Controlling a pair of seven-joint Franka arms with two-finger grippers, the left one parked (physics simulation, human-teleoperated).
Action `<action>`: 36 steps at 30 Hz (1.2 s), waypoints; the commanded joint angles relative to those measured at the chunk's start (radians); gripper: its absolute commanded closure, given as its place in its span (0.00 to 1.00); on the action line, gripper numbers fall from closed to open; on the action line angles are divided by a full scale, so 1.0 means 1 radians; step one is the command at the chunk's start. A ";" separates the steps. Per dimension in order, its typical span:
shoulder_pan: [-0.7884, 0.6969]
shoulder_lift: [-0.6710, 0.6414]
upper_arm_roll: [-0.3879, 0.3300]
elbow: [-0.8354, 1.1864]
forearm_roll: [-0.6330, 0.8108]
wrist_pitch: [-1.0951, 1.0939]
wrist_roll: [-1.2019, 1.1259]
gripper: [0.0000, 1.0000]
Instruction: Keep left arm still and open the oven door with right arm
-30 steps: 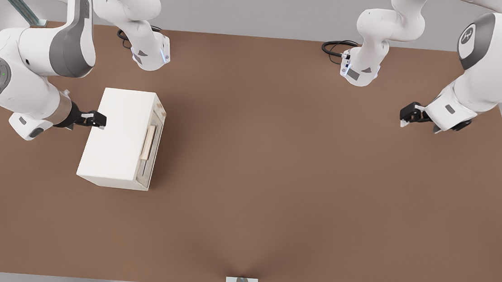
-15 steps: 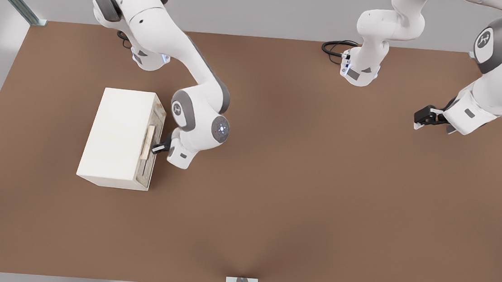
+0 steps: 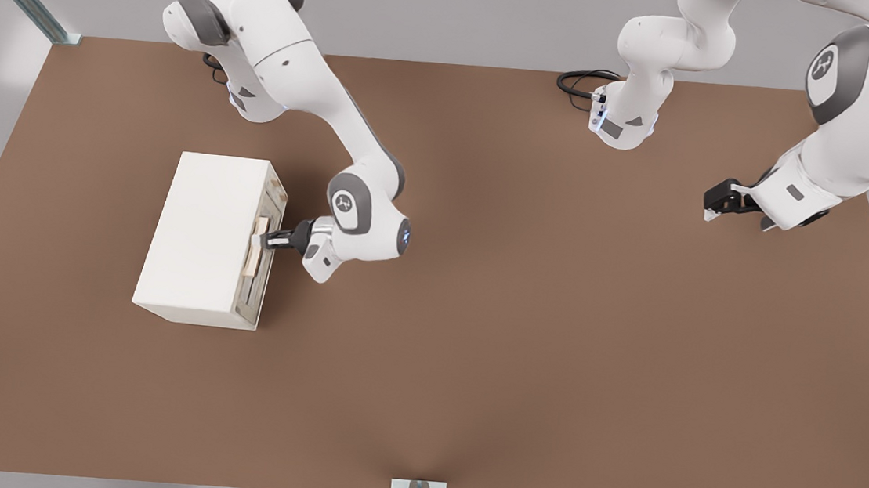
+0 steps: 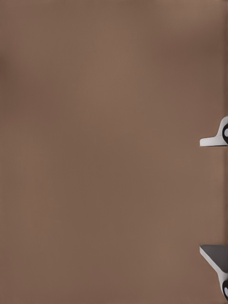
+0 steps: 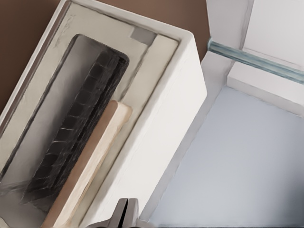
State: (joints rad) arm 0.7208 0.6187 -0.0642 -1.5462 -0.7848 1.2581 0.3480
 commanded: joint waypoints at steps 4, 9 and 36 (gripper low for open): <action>-0.001 0.022 0.001 0.006 0.013 -0.034 0.307 0.79; -0.021 0.038 0.001 0.006 0.019 -0.019 0.305 0.79; -0.021 0.064 0.003 0.001 0.055 0.012 0.307 0.79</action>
State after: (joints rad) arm 0.6992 0.6832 -0.0622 -1.5453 -0.7417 1.2601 0.6112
